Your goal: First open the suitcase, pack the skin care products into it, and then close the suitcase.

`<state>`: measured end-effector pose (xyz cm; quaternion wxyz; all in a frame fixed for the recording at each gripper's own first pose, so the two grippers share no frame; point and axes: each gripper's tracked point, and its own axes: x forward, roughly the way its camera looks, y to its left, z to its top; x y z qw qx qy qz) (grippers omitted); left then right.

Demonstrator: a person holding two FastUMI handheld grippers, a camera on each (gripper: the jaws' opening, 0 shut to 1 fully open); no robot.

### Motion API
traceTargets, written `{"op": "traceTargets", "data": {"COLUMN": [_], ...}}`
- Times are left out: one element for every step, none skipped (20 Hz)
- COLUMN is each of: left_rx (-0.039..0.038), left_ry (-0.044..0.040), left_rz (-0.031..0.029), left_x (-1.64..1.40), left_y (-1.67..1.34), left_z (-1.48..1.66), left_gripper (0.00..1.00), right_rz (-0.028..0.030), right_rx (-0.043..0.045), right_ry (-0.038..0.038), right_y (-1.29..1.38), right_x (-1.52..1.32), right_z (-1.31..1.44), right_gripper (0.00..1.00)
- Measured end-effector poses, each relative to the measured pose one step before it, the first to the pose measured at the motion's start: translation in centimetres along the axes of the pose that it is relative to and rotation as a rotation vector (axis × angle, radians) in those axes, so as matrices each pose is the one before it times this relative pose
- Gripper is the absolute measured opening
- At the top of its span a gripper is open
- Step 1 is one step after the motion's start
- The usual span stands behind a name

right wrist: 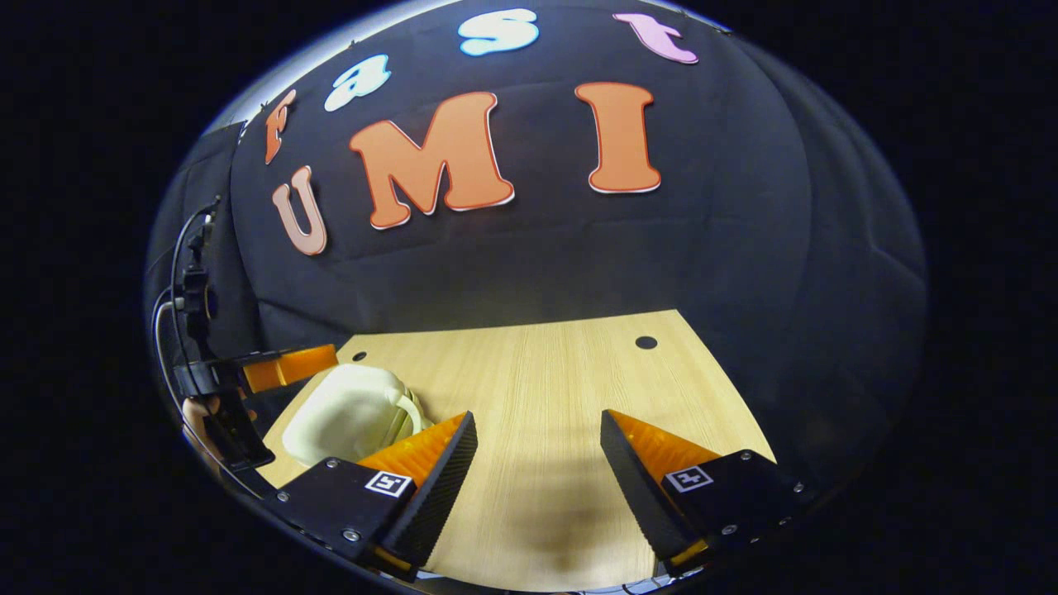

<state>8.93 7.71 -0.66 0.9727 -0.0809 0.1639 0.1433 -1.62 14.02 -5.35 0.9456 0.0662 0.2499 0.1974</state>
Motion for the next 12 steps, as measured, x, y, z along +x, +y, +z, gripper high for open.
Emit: {"op": "traceTargets", "data": {"left_rx": [0.00959,0.00934,0.00475,0.00125,-0.00422,-0.00163,-0.00336,-0.00360,0.00292,0.00658,0.00808,0.00251], "left_ry": [-0.04932,-0.04808,-0.03314,-0.02773,-0.02649,-0.02204,-0.02469,-0.02994,-0.02556,-0.01373,0.00086,0.00664], "left_rz": [0.00622,0.01095,0.00632,0.00438,0.01058,0.00837,0.00874,0.00041,0.00405,0.01365,0.01709,0.02366], "left_x": [-1.353,-0.496,-1.157,-0.444,-0.878,-1.118,-0.723,-0.859,-0.721,-0.670,-0.557,-0.097], "left_y": [0.176,0.447,0.479,0.374,0.610,0.585,0.426,0.249,0.333,0.522,0.260,0.477], "left_z": [1.433,0.945,1.167,-0.122,0.771,1.005,0.730,0.553,0.607,0.326,0.296,-0.113], "left_gripper": [0.98,0.98,0.98,0.98,0.97,0.98,0.97,0.97,0.97,0.97,0.97,0.97], "right_rz": [-0.00586,-0.00604,-0.01008,-0.00542,-0.00951,-0.01190,0.01087,0.01701,0.01209,0.00484,0.00453,0.00622], "right_rx": [-0.00186,-0.00550,-0.00510,-0.00843,-0.00920,-0.00509,-0.00764,-0.00778,-0.00747,-0.00608,-0.00417,-0.00333], "right_ry": [-0.03106,-0.03062,-0.03004,-0.03261,-0.03400,-0.02473,-0.01415,-0.00433,-0.00527,-0.00778,-0.00492,0.00055], "right_y": [0.257,0.251,0.128,0.254,0.228,0.161,0.506,0.547,0.465,0.259,0.319,0.210], "right_x": [-0.357,-0.142,-0.280,-0.201,-0.251,-0.089,-0.212,-0.370,-0.477,-0.087,0.382,0.236], "right_z": [0.280,0.372,0.291,0.359,0.467,0.330,0.079,-0.088,-0.016,0.121,0.216,-0.009], "right_gripper": [0.96,0.95,0.96,0.95,0.96,0.96,0.96,0.95,0.96,0.96,0.95,0.96]}}
